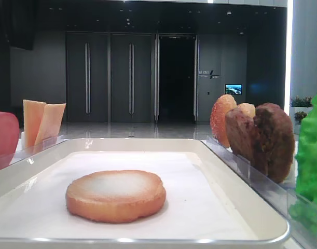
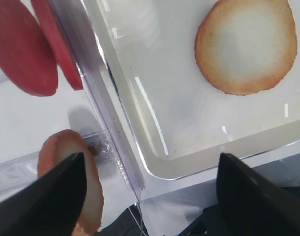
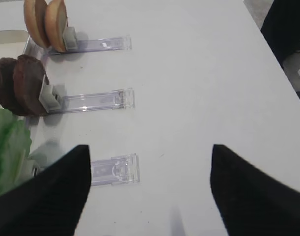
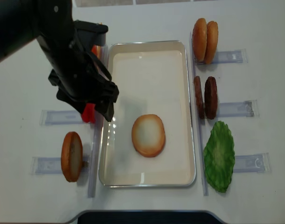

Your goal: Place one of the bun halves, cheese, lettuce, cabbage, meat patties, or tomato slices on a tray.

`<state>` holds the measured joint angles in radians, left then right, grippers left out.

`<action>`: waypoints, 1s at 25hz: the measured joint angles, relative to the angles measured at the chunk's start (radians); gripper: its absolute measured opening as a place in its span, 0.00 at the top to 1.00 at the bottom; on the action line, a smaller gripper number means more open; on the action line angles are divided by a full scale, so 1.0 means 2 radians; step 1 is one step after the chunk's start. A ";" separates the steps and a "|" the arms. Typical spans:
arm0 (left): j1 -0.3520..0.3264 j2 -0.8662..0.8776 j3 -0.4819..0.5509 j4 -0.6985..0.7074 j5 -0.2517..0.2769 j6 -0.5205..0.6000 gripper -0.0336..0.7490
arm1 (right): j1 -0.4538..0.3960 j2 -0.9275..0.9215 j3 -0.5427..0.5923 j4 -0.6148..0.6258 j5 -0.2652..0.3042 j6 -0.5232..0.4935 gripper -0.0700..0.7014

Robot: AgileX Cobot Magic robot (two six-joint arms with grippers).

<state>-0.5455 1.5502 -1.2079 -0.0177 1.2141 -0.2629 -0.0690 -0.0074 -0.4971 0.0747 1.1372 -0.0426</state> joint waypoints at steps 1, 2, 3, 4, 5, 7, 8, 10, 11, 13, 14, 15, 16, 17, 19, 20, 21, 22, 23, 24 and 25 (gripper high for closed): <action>0.002 -0.002 0.000 0.000 0.000 0.000 0.15 | 0.000 0.000 0.000 0.000 0.000 0.000 0.24; 0.006 -0.005 0.000 0.002 0.000 0.000 0.15 | 0.000 0.000 0.000 0.000 0.000 0.000 0.24; 0.008 -0.008 0.000 0.005 0.000 0.000 0.15 | 0.000 0.000 0.000 0.000 0.000 0.000 0.24; 0.010 -0.011 0.000 0.009 0.000 0.000 0.15 | 0.000 0.000 0.000 0.000 0.000 0.000 0.24; 0.015 -0.013 0.000 0.009 0.000 0.000 0.15 | 0.000 0.000 0.000 0.000 0.000 0.000 0.24; 0.027 -0.019 0.000 0.009 0.001 0.000 0.15 | 0.000 0.000 0.000 0.000 0.000 0.000 0.24; 0.032 -0.021 0.000 0.012 0.001 0.000 0.15 | 0.000 0.000 0.000 0.000 0.000 0.000 0.24; 0.045 -0.027 0.000 0.013 0.001 0.000 0.15 | 0.000 0.000 0.000 0.000 0.000 0.000 0.24; 0.051 -0.031 0.000 0.016 0.002 0.000 0.15 | 0.000 0.000 0.000 0.000 0.000 0.000 0.24; 0.067 -0.037 0.000 0.020 0.002 0.002 0.15 | 0.000 0.000 0.000 0.000 0.000 0.000 0.24; 0.076 -0.041 0.000 0.022 0.002 0.002 0.15 | 0.000 0.000 0.000 0.000 0.000 0.000 0.24; 0.084 -0.044 0.000 0.025 0.002 0.003 0.15 | 0.000 0.000 0.000 0.000 0.000 0.000 0.24; 0.093 -0.047 0.000 0.027 0.002 0.004 0.15 | 0.000 0.000 0.000 0.000 0.000 0.000 0.24; 0.102 -0.051 0.000 0.031 0.002 0.004 0.15 | 0.000 0.000 0.000 0.000 0.000 0.000 0.24; 0.120 -0.056 0.000 0.035 0.003 0.010 0.15 | 0.000 0.000 0.000 0.000 0.000 0.000 0.24; 0.129 -0.060 0.000 0.036 0.003 0.013 0.15 | 0.000 0.000 0.000 0.000 0.000 0.000 0.24; 0.139 -0.062 0.000 0.038 0.003 0.016 0.15 | 0.000 0.000 0.000 0.000 0.000 0.000 0.24; 0.147 -0.065 0.000 0.038 0.003 0.019 0.15 | 0.000 0.000 0.000 0.000 0.000 0.000 0.24; 0.155 -0.067 0.000 0.039 0.003 0.022 0.15 | 0.000 0.000 0.000 0.000 0.000 0.000 0.24; 0.163 -0.069 0.000 0.039 0.003 0.026 0.15 | 0.000 0.000 0.000 0.000 0.000 0.000 0.24; 0.169 -0.072 0.000 0.039 0.004 0.030 0.15 | 0.000 0.000 0.000 0.000 0.000 0.000 0.24</action>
<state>-0.2067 1.4057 -1.2079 0.0604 1.2218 -0.2032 -0.0690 -0.0074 -0.4971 0.0747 1.1372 -0.0426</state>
